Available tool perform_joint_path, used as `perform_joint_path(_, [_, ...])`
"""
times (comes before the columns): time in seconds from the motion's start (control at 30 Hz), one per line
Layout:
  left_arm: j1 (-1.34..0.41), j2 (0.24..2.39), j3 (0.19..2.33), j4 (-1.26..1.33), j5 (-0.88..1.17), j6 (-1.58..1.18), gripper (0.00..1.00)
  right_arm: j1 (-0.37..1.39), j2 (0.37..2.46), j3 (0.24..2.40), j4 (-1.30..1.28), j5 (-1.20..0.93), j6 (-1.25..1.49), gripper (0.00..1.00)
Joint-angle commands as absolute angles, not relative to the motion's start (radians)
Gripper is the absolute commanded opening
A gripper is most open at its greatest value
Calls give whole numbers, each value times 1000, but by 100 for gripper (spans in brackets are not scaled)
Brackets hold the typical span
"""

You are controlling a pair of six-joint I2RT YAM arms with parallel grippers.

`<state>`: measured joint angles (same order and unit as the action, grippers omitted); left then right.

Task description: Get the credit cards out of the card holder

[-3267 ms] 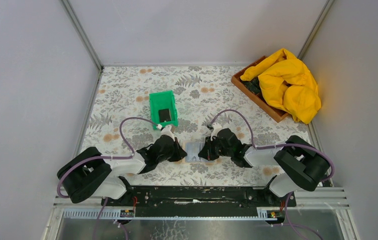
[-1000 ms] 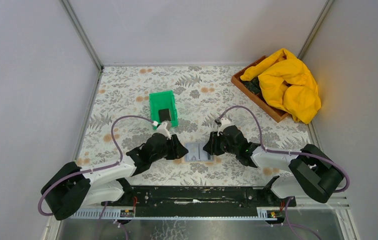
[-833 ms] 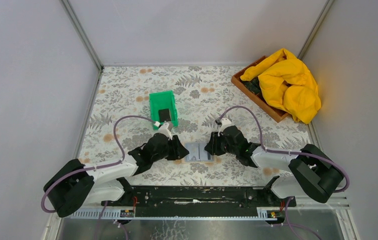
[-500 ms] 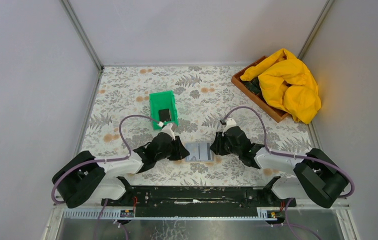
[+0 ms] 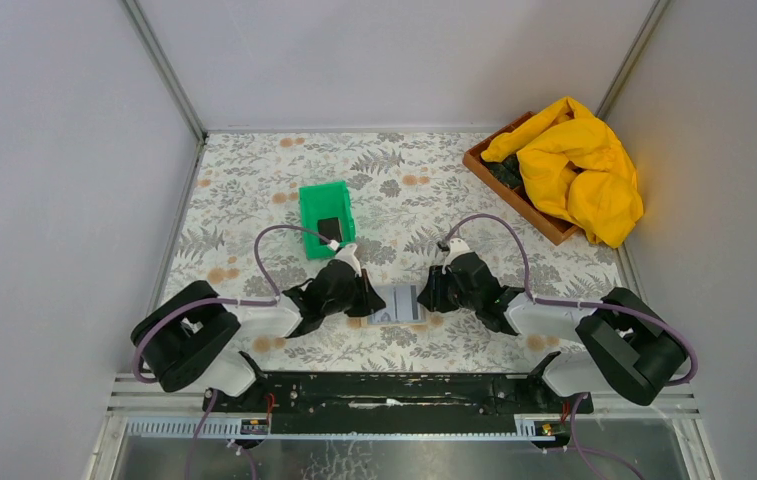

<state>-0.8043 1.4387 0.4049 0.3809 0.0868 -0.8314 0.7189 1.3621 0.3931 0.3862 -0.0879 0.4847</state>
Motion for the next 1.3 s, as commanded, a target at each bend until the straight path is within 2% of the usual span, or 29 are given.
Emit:
perform_joint_path(0.0, [-806, 1482, 413, 440, 91, -826, 0, 716, 1368, 395, 410, -131, 476, 35])
perform_joint_path(0.47, [-805, 1526, 409, 447, 85, -828, 0, 717, 1310, 354, 477, -148, 484, 35])
perform_joint_path(0.8, [-806, 1534, 405, 448, 85, -830, 0, 718, 1367, 362, 504, -204, 496, 46])
perform_joint_path(1.27, [-806, 1518, 383, 449, 78, -831, 0, 717, 1430, 371, 594, -323, 544, 51])
